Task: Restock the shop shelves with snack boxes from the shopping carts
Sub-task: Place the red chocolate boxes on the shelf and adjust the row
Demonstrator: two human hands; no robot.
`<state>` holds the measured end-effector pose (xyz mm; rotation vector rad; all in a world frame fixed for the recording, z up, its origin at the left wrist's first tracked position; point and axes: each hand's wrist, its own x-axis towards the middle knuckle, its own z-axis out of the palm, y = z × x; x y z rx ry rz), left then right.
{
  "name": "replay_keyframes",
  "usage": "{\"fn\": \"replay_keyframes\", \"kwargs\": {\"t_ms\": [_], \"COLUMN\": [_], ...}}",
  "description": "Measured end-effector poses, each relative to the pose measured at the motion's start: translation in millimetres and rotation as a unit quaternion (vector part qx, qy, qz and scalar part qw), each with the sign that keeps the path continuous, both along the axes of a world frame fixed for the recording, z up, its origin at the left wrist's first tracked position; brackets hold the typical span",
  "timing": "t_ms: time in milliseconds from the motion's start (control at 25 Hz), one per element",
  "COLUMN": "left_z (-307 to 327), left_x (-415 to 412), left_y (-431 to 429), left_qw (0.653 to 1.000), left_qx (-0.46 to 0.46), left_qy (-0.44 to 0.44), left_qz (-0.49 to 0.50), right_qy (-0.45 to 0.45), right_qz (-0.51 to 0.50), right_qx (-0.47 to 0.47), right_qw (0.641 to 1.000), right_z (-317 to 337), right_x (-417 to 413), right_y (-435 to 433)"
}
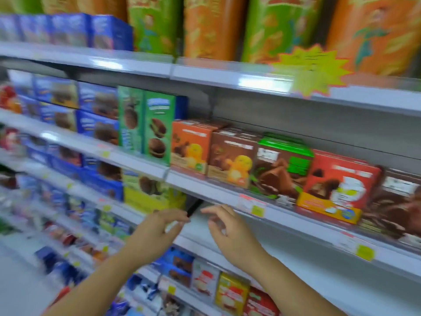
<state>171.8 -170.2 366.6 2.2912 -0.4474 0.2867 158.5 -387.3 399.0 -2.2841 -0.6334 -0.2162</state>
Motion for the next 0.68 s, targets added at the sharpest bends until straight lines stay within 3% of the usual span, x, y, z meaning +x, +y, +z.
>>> {"fn": "replay_keyframes", "kwargs": {"t_ms": [160, 360, 520, 680], "left_z": [-58.3, -120.7, -188.4, -269.3], "left_x": [-23.0, -67.4, -106.4, -132.5], "left_y": [94.7, 192.1, 241.4, 270.1], "left_qw": [0.987, 0.941, 0.874, 0.804], "left_qx": [-0.079, -0.165, -0.201, -0.231], "left_qy": [0.109, 0.193, 0.287, 0.359], "left_qz": [0.083, 0.224, 0.336, 0.414], "right_qy": [0.050, 0.121, 0.227, 0.360], "right_qz": [0.054, 0.087, 0.141, 0.181], "right_qx": [-0.023, -0.063, -0.113, -0.196], "right_qw": [0.997, 0.987, 0.957, 0.894], "right_z": [-36.7, -123.5, -218.4, -329.8], "right_x": [11.1, 33.3, 38.0, 38.4], "right_y": [91.4, 199.8, 270.1, 317.4]}}
